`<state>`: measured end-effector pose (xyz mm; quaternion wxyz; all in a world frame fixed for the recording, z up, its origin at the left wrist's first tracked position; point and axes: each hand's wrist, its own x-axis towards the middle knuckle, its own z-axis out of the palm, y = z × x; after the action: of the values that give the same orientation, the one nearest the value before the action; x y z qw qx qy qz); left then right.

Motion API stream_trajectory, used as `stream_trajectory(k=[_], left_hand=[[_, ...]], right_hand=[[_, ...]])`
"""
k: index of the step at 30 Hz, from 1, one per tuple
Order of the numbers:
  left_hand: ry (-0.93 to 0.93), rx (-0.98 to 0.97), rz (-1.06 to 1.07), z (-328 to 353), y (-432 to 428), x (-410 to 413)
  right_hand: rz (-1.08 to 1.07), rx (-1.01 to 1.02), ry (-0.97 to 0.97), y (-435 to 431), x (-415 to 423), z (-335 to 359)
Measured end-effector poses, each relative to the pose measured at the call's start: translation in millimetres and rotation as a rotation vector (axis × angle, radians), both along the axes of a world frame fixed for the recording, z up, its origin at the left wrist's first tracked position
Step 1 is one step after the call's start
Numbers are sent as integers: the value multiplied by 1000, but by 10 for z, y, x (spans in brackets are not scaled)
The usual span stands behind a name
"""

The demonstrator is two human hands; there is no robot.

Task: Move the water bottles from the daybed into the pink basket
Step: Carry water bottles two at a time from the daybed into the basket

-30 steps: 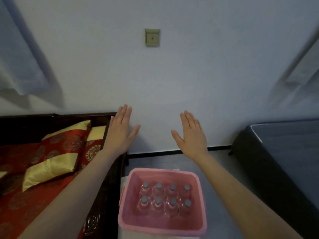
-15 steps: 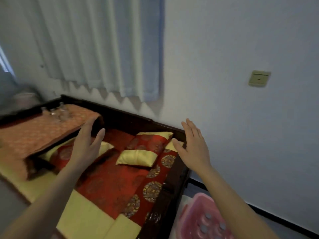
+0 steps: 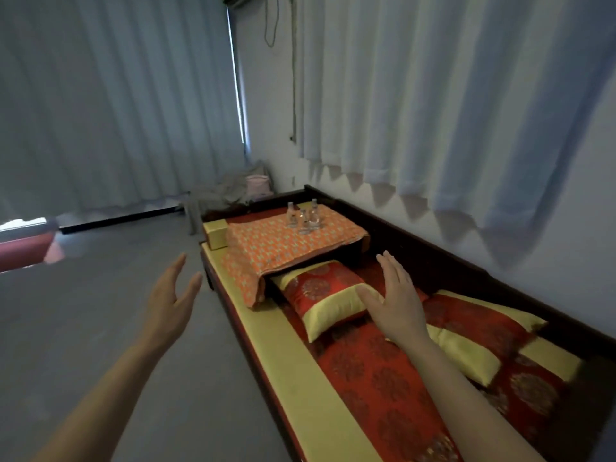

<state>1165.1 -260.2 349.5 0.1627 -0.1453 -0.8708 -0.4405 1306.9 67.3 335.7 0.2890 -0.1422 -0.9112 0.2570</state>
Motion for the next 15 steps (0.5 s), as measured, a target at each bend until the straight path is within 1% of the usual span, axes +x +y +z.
stream_trajectory(k=[4, 7, 10, 15], left_hand=[[-7, -6, 24, -117, -456, -536], [-33, -53, 23, -207, -682, -888], [-51, -33, 12, -284, -810, -1256], [-93, -80, 3, -370, -978, -1939]], right_hand=[[16, -152, -8, -352, -603, -87], [11, -147, -43, -558, -1017, -175], [12, -133, -71, -687, -1463, -264], [6, -142, -109, -808, -2255, -440]])
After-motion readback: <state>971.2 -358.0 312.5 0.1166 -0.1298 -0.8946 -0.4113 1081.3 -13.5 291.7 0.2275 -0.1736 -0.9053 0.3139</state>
